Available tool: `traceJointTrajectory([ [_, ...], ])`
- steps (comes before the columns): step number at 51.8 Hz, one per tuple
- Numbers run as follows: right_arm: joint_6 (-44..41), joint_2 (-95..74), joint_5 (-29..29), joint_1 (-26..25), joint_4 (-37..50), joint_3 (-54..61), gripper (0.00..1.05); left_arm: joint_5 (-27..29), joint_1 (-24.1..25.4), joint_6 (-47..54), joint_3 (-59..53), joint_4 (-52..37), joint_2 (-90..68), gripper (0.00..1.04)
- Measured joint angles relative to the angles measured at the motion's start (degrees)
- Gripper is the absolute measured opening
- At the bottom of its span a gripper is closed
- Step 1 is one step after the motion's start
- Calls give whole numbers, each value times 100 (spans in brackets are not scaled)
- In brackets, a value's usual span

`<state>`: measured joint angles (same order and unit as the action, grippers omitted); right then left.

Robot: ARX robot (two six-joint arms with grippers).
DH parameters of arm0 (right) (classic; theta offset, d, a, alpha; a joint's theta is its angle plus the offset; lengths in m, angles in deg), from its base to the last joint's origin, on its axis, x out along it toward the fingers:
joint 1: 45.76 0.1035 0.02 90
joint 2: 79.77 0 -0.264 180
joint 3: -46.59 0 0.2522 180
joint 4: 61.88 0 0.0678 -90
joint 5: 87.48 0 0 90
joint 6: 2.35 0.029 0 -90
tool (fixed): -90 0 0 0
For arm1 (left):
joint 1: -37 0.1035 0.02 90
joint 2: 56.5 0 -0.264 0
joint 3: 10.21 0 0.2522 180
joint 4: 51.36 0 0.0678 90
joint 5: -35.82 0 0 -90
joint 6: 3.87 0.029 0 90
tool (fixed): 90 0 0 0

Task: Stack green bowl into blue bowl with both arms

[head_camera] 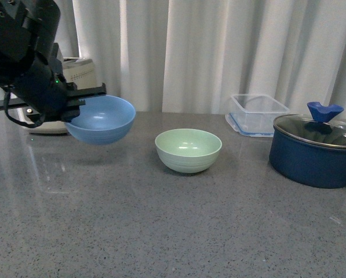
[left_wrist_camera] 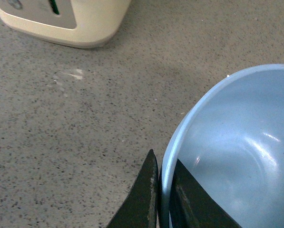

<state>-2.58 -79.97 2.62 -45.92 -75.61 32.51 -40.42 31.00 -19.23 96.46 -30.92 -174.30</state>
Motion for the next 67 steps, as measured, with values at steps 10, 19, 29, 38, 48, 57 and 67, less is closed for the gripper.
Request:
traceJointTrajectory([
  [10, 0, 0, -2, 0, 0, 0, 95, 90, -199, -9, 107, 81, -286, 4],
  [19, 0, 0, -2, 0, 0, 0, 95, 122, -284, -39, 197, 81, -507, 4],
  [29, 0, 0, 0, 0, 0, 0, 95, 151, -348, -50, 321, 81, -629, 4],
  [38, 0, 0, 0, 0, 0, 0, 95, 249, -382, -85, 404, 90, -717, 4],
  [48, 0, 0, 0, 0, 0, 0, 95, 278, -376, -149, 404, 133, -743, 23],
  [57, 0, 0, -2, 0, 0, 2, 95, 295, -348, -151, 396, 131, -734, 46],
  [67, 0, 0, -2, 0, 0, 0, 95, 354, -315, -140, 94, -37, -472, 73],
])
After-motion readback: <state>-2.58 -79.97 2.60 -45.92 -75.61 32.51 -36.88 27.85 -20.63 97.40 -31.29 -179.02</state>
